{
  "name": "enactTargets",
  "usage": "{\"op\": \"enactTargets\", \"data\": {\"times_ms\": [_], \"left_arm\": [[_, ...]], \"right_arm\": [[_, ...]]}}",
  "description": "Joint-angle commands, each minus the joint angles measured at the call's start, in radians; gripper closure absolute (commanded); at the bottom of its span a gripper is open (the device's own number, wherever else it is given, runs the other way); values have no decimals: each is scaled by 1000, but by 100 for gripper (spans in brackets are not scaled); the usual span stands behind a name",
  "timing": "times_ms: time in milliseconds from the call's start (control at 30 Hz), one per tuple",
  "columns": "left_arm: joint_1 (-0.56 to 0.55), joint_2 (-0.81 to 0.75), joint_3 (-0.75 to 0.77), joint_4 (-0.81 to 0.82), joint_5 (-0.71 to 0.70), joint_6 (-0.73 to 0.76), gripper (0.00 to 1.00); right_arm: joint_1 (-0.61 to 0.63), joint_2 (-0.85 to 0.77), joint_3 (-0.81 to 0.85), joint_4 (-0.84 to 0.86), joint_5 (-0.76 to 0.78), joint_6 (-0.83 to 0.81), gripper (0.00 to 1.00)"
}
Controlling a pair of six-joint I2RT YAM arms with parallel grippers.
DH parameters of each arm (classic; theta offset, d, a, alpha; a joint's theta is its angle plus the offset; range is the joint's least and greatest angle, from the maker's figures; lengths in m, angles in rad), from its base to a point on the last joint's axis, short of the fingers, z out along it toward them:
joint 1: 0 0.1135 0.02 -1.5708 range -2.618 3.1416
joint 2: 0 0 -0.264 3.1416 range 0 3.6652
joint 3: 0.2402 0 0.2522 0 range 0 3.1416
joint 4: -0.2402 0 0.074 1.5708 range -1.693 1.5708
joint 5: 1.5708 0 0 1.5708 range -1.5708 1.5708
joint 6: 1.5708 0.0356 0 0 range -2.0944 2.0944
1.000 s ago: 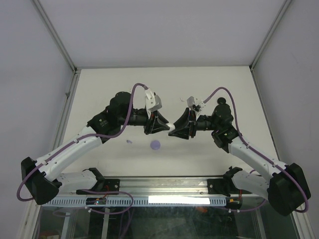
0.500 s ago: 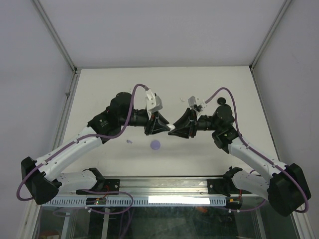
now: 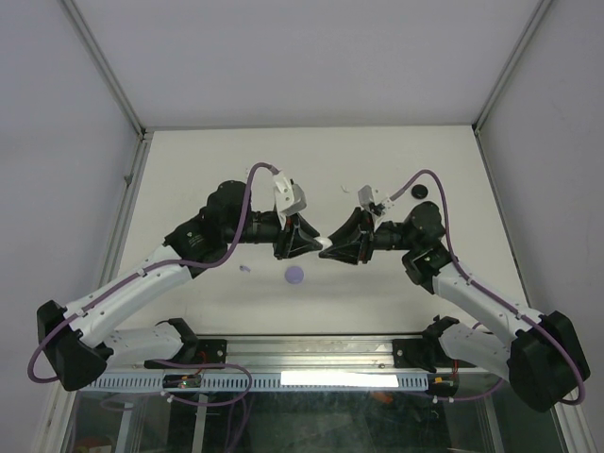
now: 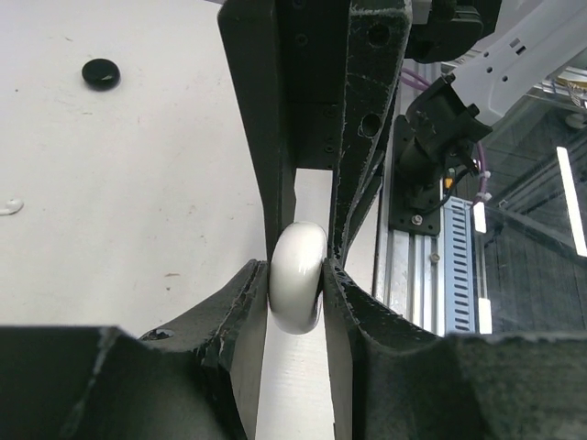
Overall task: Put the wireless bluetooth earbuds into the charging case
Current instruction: Open the charging case.
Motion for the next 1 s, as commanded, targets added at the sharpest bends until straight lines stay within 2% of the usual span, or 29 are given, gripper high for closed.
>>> {"op": "enactTargets", "data": {"times_ms": [0,267,567,967], "left_arm": [[7,-44,-9,76,-108,-21,67],[13,-57,-23,94,-153,-34,50],[15,-27,-28,97,-178,-47,35],[37,-18,-33,113,-231,-80,29]], "right_arm": [[6,-38,-11,42,-36,-1,100],[5,-48,-17,61,-50,5,100],[5,-44,-26,120,-47,32,100],[5,-36,-37,144,-55,41,100]]}}
